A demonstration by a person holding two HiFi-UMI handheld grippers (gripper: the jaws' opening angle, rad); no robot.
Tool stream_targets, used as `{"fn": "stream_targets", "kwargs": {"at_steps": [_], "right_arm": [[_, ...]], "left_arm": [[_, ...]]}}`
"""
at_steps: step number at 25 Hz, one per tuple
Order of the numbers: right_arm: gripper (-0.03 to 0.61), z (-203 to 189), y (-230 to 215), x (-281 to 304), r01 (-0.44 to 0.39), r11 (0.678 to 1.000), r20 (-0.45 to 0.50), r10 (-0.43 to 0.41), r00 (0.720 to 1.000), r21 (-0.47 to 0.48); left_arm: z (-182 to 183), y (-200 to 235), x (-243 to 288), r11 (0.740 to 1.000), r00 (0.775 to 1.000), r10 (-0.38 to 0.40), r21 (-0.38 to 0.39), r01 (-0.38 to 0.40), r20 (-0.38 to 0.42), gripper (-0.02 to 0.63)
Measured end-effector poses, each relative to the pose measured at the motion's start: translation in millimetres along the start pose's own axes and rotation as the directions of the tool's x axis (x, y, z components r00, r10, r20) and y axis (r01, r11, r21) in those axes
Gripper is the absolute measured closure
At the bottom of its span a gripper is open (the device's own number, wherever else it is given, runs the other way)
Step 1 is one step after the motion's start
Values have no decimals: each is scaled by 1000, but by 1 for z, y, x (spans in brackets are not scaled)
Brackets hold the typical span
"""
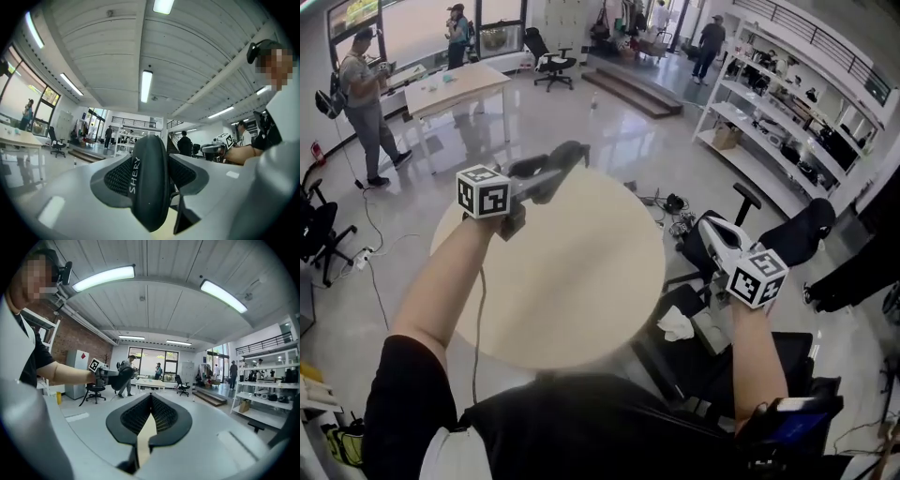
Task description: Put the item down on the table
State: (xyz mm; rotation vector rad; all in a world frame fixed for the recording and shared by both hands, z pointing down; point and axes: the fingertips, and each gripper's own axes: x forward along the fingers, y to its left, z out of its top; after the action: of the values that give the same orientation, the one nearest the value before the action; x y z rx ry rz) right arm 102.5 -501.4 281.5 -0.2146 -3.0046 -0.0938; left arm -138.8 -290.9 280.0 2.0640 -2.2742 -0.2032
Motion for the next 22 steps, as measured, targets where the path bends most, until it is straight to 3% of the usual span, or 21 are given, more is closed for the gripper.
{"fn": "stream_targets", "kwargs": {"at_steps": [5, 11, 16, 22], "right_arm": [[565, -6, -15, 152, -2, 1000, -31, 2, 1000, 9], [565, -45, -51, 315, -12, 999, -86, 14, 996, 33], [565, -94, -71, 412, -30, 999, -154, 36, 987, 40], [565, -157, -93, 491, -37, 998, -194, 45, 980, 41]], "left_arm": [[-9, 156, -5, 999, 997, 28, 45, -24, -74, 370], [-57, 316, 29, 999, 987, 39, 27, -36, -158, 370], [-114, 420, 66, 999, 974, 52, 6, -52, -220, 370], [-198, 510, 113, 998, 940, 58, 58, -41, -336, 370]]}}
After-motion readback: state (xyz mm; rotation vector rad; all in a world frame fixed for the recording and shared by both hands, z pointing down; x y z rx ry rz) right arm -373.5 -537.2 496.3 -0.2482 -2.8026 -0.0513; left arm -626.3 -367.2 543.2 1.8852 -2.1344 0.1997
